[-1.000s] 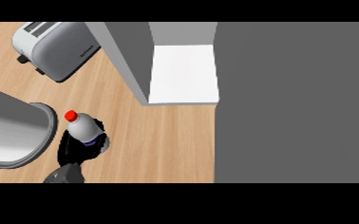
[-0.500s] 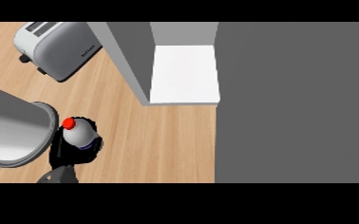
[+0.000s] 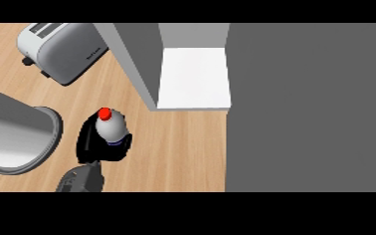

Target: Pick up the bottled water, place it into the cabinet and close the cabinet

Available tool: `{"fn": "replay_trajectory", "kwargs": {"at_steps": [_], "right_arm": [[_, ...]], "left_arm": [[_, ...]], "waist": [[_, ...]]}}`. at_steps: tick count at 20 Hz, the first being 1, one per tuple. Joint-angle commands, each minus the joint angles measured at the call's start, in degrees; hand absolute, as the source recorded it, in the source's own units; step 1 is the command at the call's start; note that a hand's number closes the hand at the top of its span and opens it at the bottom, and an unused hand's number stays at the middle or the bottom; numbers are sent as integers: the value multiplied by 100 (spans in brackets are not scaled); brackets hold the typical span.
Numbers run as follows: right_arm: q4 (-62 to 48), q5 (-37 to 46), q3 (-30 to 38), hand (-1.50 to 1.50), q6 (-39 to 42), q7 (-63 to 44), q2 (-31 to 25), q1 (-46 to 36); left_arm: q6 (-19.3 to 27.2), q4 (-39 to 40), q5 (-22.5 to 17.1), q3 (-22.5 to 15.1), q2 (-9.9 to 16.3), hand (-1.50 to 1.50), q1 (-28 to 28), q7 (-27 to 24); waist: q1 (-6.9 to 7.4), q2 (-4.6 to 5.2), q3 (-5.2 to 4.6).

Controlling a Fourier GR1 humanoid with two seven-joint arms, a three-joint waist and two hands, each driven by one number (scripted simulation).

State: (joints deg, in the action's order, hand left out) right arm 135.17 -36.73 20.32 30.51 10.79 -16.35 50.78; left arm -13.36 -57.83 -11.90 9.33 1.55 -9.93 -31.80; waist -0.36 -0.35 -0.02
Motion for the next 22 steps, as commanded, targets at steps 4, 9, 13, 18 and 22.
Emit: {"fn": "replay_trajectory", "kwargs": {"at_steps": [4,9,13,18,22], "right_arm": [[703,-775,312,-150,-29,-274,-70,177],[1259,-446,-145,-150,-409,-525,124,208],[1250,-662,-44,-150,-540,-652,-81,-29],[630,-914,329,-150,-268,-439,-360,-266],[1137,-780,-5,-150,-364,-557,-81,19]], "left_arm": [[1295,-940,-274,-1217,-151,150,-100,626],[2257,-1429,-402,-1960,-154,150,-324,1036],[3026,-1587,-577,-2437,-154,150,-756,1354],[4216,-772,-487,-2868,-155,150,-1674,1436],[4512,-239,-555,-2770,-155,150,-2243,1648]], "waist": [[-46,9,0],[-57,20,-6],[-42,28,-8],[-120,45,-4],[-169,48,-8]]}}
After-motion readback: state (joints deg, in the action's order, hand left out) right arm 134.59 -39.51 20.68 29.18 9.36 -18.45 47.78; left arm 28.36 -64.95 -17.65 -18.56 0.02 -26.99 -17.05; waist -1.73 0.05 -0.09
